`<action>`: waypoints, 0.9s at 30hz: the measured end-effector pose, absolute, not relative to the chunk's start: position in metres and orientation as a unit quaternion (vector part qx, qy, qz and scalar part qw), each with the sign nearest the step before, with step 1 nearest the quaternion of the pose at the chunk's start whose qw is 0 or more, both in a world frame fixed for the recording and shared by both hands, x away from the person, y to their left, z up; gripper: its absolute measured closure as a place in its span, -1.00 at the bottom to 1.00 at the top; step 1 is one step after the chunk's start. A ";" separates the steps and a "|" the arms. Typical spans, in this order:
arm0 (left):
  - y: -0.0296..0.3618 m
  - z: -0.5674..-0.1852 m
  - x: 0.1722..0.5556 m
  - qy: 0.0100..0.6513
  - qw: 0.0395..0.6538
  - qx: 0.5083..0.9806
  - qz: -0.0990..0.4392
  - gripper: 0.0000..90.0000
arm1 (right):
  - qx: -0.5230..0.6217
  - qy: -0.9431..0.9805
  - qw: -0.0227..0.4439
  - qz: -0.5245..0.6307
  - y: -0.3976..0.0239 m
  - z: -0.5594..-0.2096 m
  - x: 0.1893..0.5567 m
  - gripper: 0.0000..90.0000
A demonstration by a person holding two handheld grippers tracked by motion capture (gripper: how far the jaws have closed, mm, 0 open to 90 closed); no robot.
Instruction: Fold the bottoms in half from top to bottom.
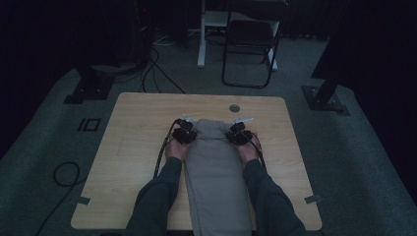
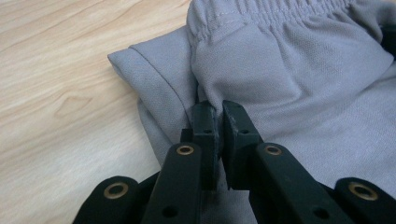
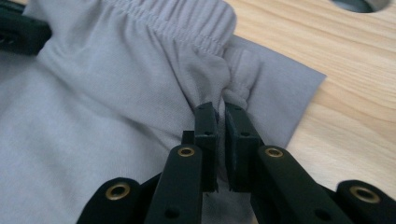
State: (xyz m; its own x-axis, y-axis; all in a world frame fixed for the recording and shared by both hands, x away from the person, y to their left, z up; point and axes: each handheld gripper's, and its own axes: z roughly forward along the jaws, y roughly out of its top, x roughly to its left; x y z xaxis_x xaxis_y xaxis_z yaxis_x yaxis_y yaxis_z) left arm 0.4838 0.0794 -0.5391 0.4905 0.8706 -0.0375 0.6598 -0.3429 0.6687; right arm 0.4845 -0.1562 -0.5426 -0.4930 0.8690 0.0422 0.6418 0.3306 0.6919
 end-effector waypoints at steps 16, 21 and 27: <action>0.079 -0.521 0.478 0.463 0.345 0.802 0.152 0.91 | 0.473 0.785 0.171 0.362 -0.173 -0.522 0.481 0.93; 0.086 -0.493 0.464 0.449 0.381 0.792 0.158 0.91 | 0.449 0.784 0.183 0.387 -0.177 -0.496 0.468 0.93; 0.087 -0.460 0.441 0.417 0.420 0.788 0.168 0.91 | 0.420 0.788 0.203 0.402 -0.183 -0.472 0.448 0.93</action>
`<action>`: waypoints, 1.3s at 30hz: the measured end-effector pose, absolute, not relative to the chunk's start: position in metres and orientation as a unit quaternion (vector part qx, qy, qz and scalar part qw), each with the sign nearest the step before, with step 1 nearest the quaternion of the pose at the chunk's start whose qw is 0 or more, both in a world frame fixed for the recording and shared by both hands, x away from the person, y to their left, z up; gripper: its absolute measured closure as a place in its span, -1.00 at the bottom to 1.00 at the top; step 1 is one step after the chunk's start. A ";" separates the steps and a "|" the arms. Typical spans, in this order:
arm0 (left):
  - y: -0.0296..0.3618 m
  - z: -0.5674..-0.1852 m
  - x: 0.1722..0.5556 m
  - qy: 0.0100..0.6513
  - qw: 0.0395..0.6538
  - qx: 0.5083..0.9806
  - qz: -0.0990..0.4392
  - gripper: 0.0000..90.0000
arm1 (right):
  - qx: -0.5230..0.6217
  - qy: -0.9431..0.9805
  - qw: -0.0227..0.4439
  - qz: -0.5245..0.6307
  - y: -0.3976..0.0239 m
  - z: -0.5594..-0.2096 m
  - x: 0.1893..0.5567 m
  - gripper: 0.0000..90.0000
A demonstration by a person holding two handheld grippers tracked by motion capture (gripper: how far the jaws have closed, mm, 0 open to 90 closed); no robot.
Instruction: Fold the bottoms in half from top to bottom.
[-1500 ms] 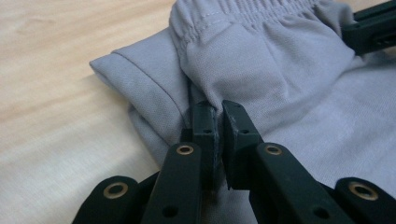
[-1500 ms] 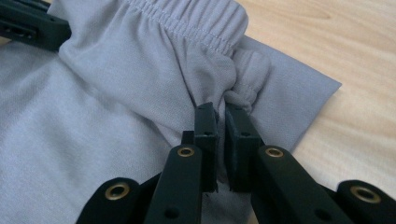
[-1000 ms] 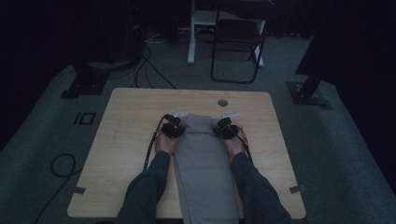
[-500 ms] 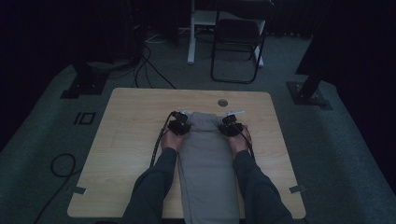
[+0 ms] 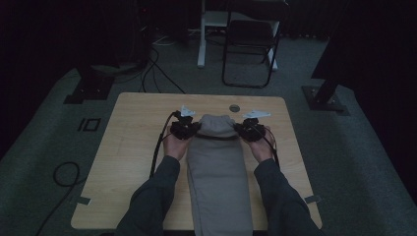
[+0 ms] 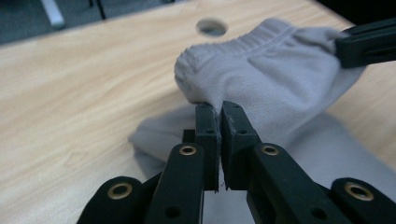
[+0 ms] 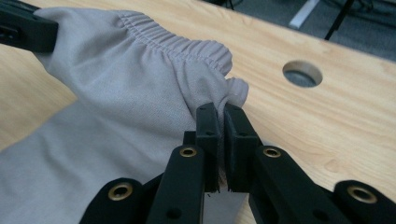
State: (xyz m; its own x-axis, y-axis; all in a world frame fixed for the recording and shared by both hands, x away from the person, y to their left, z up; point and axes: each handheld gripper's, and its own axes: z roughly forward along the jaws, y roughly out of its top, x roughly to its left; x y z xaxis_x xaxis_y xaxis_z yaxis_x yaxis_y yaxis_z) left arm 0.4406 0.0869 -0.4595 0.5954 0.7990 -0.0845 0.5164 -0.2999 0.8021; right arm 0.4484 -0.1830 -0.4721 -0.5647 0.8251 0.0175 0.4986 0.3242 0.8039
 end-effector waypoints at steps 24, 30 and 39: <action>0.091 -0.518 0.356 0.384 0.377 0.839 0.083 0.90 | 0.359 0.842 0.144 0.377 -0.197 -0.513 0.363 0.92; 0.088 -0.542 0.352 0.387 0.355 0.848 0.074 0.90 | 0.366 0.857 0.120 0.344 -0.194 -0.538 0.357 0.92; 0.095 -0.544 0.360 0.391 0.361 0.841 0.095 0.89 | 0.375 0.853 0.114 0.346 -0.188 -0.542 0.363 0.92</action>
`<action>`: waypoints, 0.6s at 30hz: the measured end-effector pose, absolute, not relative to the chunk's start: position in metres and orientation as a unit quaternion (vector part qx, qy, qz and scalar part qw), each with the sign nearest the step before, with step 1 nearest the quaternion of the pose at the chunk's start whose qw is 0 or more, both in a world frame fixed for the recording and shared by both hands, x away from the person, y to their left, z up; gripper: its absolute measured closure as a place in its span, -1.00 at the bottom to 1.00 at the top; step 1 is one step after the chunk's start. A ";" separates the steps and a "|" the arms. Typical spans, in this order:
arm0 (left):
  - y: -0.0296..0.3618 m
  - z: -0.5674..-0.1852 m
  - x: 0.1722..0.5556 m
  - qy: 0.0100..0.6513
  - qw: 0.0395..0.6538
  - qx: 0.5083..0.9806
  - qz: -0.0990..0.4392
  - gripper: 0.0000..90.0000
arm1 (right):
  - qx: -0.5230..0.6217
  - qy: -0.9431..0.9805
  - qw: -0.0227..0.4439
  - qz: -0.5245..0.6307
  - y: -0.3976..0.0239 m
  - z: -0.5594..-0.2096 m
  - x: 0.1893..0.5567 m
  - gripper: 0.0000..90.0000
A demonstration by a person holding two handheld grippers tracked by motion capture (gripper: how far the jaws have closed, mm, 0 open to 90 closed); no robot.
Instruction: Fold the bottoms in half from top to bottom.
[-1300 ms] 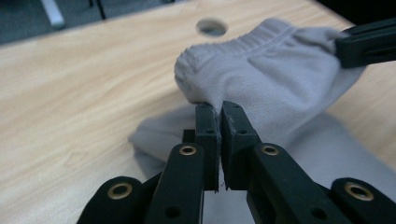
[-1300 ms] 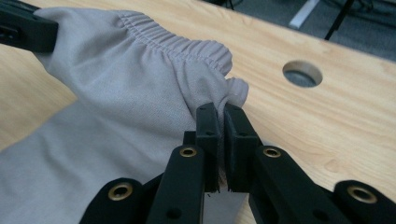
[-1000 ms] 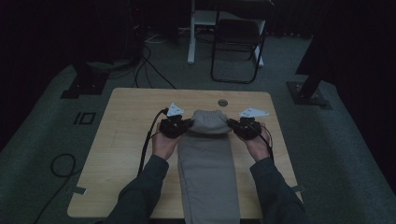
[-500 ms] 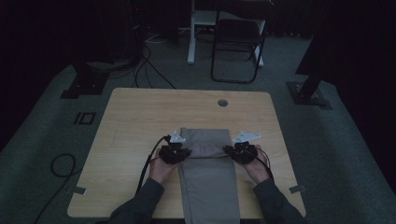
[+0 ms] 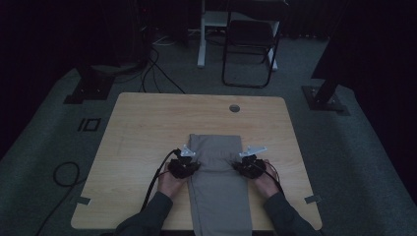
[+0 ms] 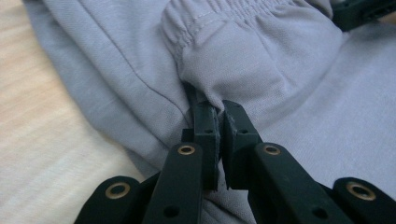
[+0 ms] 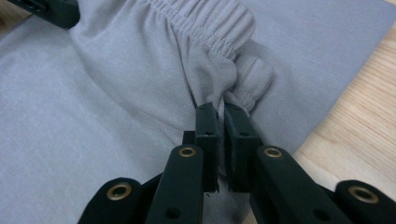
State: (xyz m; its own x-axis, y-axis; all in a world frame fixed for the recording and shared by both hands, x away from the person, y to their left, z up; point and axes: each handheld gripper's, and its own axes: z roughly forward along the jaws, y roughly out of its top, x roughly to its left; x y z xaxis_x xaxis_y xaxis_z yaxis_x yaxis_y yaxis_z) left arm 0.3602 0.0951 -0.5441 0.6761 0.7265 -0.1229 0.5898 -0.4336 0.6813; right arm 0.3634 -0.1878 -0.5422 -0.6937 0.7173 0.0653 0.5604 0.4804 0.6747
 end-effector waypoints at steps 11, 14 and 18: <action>0.113 -0.544 0.394 0.420 0.353 0.827 0.126 0.89 | 0.385 0.846 0.102 0.354 -0.164 -0.543 0.390 0.92; 0.116 -0.543 0.406 0.426 0.349 0.824 0.132 0.89 | 0.388 0.845 0.106 0.351 -0.158 -0.543 0.399 0.92; 0.117 -0.544 0.419 0.434 0.350 0.819 0.137 0.89 | 0.396 0.842 0.121 0.345 -0.151 -0.542 0.419 0.92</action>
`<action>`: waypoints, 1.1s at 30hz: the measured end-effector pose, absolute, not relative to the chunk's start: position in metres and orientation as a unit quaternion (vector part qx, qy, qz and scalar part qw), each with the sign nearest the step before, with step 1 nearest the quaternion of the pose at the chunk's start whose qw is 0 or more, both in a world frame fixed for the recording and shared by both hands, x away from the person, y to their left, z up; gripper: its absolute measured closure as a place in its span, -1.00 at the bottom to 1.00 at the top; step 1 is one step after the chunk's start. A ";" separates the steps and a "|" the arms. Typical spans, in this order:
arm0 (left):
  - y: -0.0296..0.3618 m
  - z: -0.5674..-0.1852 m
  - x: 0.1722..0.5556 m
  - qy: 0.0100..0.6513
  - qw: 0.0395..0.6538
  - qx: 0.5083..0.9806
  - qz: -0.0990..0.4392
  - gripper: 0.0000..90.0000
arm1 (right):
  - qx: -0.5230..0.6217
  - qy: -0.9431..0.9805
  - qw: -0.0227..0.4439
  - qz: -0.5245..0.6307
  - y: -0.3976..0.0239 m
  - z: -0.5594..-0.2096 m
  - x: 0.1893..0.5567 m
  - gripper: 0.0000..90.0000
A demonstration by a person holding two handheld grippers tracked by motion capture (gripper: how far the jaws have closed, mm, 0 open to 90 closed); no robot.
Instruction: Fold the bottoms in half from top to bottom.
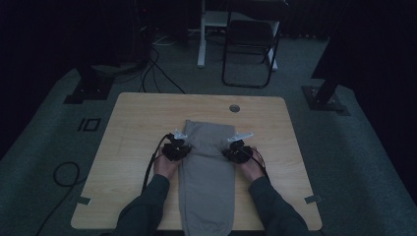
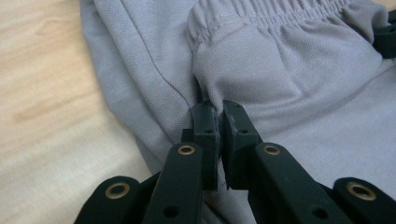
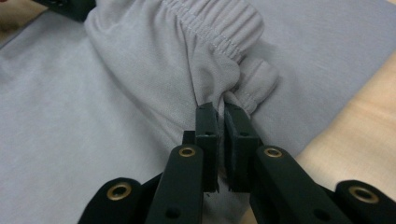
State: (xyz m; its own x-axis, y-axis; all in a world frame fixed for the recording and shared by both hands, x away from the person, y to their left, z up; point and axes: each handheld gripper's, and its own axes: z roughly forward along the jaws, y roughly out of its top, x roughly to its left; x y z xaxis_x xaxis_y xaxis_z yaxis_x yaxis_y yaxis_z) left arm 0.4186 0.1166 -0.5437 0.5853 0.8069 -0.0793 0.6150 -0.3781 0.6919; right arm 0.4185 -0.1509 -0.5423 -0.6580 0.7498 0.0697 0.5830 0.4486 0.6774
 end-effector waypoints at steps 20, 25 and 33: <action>0.105 -0.545 0.459 0.478 0.350 0.790 0.158 0.89 | 0.468 0.802 0.144 0.342 -0.147 -0.542 0.476 0.91; 0.107 -0.536 0.459 0.476 0.365 0.785 0.156 0.90 | 0.470 0.797 0.145 0.350 -0.149 -0.536 0.475 0.91; 0.120 -0.467 0.431 0.434 0.454 0.759 0.170 0.90 | 0.423 0.784 0.188 0.413 -0.159 -0.475 0.450 0.91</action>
State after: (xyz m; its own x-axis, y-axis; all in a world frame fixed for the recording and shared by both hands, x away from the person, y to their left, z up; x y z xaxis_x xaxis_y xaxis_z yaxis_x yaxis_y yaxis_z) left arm 0.4313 0.1204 -0.4672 0.5655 0.8136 -0.1352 0.5042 -0.2113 0.8373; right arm 0.4498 -0.1594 -0.4746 -0.5725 0.8181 0.0549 0.5078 0.3011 0.8071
